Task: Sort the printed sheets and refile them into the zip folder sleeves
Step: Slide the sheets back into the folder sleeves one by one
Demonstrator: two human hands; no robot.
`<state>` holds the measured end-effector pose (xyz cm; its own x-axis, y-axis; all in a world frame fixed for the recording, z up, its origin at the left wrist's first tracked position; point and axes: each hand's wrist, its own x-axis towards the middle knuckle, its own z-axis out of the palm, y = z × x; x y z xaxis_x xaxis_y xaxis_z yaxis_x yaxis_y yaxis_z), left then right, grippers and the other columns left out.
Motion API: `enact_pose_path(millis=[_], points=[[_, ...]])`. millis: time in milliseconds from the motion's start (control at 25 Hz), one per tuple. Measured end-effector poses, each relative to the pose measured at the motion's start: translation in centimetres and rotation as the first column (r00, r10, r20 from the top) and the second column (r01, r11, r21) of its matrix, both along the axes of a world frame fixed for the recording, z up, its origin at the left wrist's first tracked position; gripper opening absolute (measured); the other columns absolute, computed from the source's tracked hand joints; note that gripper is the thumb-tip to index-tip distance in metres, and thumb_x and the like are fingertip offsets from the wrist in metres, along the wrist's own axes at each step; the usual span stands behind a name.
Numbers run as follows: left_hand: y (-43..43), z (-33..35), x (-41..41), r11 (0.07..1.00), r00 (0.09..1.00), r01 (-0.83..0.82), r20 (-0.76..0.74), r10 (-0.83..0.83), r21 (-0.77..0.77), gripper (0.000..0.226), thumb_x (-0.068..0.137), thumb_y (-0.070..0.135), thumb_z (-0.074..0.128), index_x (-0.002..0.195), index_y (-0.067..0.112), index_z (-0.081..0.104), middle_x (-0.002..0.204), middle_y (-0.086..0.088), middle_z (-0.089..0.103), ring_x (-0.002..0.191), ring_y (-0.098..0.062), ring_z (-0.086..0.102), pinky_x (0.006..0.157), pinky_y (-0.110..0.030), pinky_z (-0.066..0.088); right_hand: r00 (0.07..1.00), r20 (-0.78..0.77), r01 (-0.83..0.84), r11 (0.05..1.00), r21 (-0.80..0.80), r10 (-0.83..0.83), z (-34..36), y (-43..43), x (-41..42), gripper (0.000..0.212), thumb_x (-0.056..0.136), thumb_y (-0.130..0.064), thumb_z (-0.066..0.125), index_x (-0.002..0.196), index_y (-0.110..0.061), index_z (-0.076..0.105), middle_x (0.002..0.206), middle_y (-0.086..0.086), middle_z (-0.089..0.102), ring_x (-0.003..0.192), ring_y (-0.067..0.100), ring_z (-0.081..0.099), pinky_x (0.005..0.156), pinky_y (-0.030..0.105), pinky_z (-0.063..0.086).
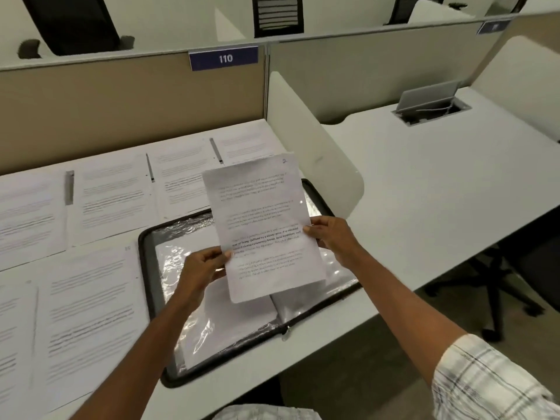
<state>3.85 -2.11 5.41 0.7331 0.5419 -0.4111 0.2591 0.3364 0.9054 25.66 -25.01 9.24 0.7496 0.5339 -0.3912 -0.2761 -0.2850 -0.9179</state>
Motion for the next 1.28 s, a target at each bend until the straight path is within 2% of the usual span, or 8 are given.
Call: enact_pose_path(millis=[280,520,720,1000,1040,1120,1200,1280], points=[[2.0,0.1,6.8,0.999,0.998,-0.027,-0.064,0.030,0.048,0.024,0.094,0.008,0.072,0.118,0.006,0.074,0.107,-0.007,0.079,0.099,-0.023,0.076,0.081,-0.032,0.063,0.990,-0.069,-0.128,0.991,-0.035,0.125,-1.2,2.5,7.8,0.037,0.087,-0.011,0.079,0.122,-0.002,0.069,0.114,0.011,0.076,0.103,0.027,0.075,0.091,0.043,0.061],[2.8,0.4,9.3,0.988,0.991,-0.087,-0.093,0.099,0.126,0.015,0.095,0.005,0.070,0.107,0.013,0.076,0.101,0.000,0.080,0.095,-0.017,0.077,0.080,-0.028,0.063,0.974,-0.065,-0.215,0.977,0.003,0.215,-1.6,7.5,13.1,0.033,0.087,-0.011,0.079,0.117,-0.001,0.072,0.110,0.010,0.077,0.101,0.027,0.075,0.088,0.041,0.062],[2.0,0.1,9.1,0.960,0.963,-0.244,-0.085,0.257,0.138,0.019,0.096,0.006,0.070,0.114,0.008,0.074,0.108,-0.006,0.079,0.102,-0.024,0.075,0.079,-0.027,0.062,0.933,-0.139,-0.335,0.942,0.008,0.333,-3.4,11.6,15.7,0.030,0.086,-0.010,0.080,0.115,-0.007,0.074,0.107,0.007,0.078,0.101,0.025,0.075,0.091,0.045,0.061],[0.0,-1.7,10.7,0.820,0.823,-0.525,0.108,0.558,-0.229,0.037,0.099,-0.008,0.054,0.127,0.012,0.066,0.123,-0.006,0.073,0.108,-0.018,0.070,0.095,-0.033,0.059,0.969,-0.172,-0.161,0.981,0.110,0.179,-3.0,15.2,18.1,0.026,0.085,-0.009,0.081,0.110,-0.005,0.074,0.105,0.012,0.078,0.092,0.028,0.075,0.089,0.049,0.061],[-1.1,-2.2,11.1,0.856,0.854,-0.502,0.088,0.513,-0.120,0.037,0.097,-0.009,0.056,0.123,0.014,0.069,0.120,-0.006,0.074,0.107,-0.019,0.070,0.100,-0.037,0.057,0.976,-0.163,-0.128,0.985,0.118,0.146,-2.7,15.8,18.6,0.028,0.085,-0.010,0.081,0.112,-0.005,0.074,0.105,0.012,0.078,0.091,0.029,0.075,0.087,0.049,0.061],[-2.9,-3.5,12.1,0.899,0.951,-0.303,0.040,0.307,0.315,0.035,0.097,-0.006,0.059,0.123,0.014,0.071,0.122,-0.006,0.073,0.112,-0.019,0.069,0.108,-0.044,0.052,0.984,-0.162,-0.057,0.990,0.131,0.079,-2.2,17.1,19.3,0.027,0.087,-0.009,0.079,0.113,-0.004,0.072,0.106,0.013,0.077,0.089,0.029,0.074,0.082,0.048,0.063],[-3.7,-5.0,13.8,0.691,0.996,0.042,-0.081,0.024,0.721,0.039,0.102,0.009,0.053,0.140,0.010,0.062,0.144,-0.008,0.062,0.135,-0.020,0.056,0.118,-0.043,0.041,0.982,-0.186,0.004,0.990,0.144,0.023,-2.0,18.1,19.8,0.024,0.089,-0.006,0.076,0.112,-0.004,0.070,0.106,0.014,0.076,0.088,0.028,0.073,0.080,0.047,0.063],[-3.6,-6.5,15.5,0.406,0.918,0.389,-0.388,-0.089,0.827,0.054,0.108,0.028,0.042,0.158,0.008,0.039,0.166,-0.007,0.032,0.155,-0.023,0.027,0.127,-0.047,0.021,0.979,-0.202,0.054,0.987,0.150,-0.022,-1.9,18.8,20.2,0.022,0.091,-0.002,0.073,0.112,-0.005,0.069,0.101,0.009,0.075,0.085,0.023,0.072,0.076,0.040,0.062]])
